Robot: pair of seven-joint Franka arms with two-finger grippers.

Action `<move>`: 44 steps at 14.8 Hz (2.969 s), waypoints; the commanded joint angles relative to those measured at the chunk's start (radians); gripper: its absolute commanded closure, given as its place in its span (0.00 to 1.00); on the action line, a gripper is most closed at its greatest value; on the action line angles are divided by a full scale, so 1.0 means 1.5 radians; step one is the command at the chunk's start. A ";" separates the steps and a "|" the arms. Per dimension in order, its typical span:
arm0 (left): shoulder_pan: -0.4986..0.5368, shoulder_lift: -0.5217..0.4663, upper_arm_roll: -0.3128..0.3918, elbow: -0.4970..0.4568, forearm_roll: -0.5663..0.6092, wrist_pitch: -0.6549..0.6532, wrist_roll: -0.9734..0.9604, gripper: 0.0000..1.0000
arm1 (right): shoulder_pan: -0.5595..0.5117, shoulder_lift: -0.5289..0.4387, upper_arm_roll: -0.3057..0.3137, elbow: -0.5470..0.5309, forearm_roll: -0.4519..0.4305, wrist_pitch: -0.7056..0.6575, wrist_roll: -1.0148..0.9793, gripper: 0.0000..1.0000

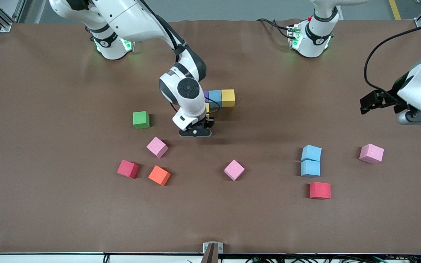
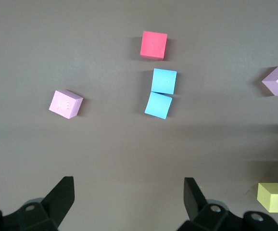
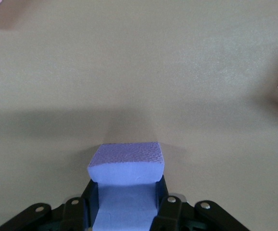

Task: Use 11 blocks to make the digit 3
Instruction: 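Carry the purple cube below the yellow cube while the left gripper reaches pink, then lower the purple cube with the right gripper while the left gripper grasps pink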

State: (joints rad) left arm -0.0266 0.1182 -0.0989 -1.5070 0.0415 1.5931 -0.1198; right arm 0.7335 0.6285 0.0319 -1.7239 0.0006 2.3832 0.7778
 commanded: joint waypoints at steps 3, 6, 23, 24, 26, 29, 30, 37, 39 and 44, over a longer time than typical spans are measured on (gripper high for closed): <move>-0.010 0.070 -0.001 0.019 0.001 0.055 -0.005 0.00 | 0.009 -0.024 -0.001 -0.040 0.005 0.007 0.017 0.80; -0.016 0.126 -0.001 0.035 0.002 0.083 -0.006 0.00 | 0.010 -0.023 -0.001 -0.040 0.002 0.008 0.032 0.80; -0.231 0.291 -0.001 0.066 0.023 0.240 -0.493 0.00 | 0.019 -0.024 -0.001 -0.048 -0.005 0.005 0.037 0.80; -0.240 0.300 -0.001 0.069 0.023 0.254 -0.528 0.00 | 0.019 -0.025 -0.001 -0.052 -0.005 0.007 0.037 0.80; -0.256 0.321 -0.001 0.076 0.023 0.277 -0.578 0.00 | 0.019 -0.026 -0.001 -0.056 -0.005 0.009 0.037 0.80; -0.273 0.350 -0.001 0.078 0.021 0.311 -0.637 0.00 | 0.019 -0.028 -0.001 -0.059 -0.005 0.008 0.038 0.80; -0.275 0.361 -0.001 0.078 0.021 0.320 -0.658 0.00 | 0.019 -0.029 -0.001 -0.059 -0.005 0.007 0.038 0.80; -0.286 0.412 -0.001 0.083 -0.027 0.444 -0.716 0.00 | 0.019 -0.027 -0.001 -0.059 -0.005 0.011 0.048 0.80; -0.287 0.431 -0.001 0.083 -0.051 0.483 -0.726 0.00 | 0.019 -0.027 -0.001 -0.059 -0.005 0.010 0.049 0.80; -0.295 0.475 -0.001 0.084 -0.087 0.570 -0.763 0.00 | 0.023 -0.027 -0.001 -0.059 -0.005 0.009 0.064 0.80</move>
State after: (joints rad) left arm -0.4542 0.7952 -0.1042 -1.4119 -0.0706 2.4162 -1.2302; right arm 0.7560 0.6120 0.0310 -1.7531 -0.0023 2.3880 0.8428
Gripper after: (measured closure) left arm 0.000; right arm 0.507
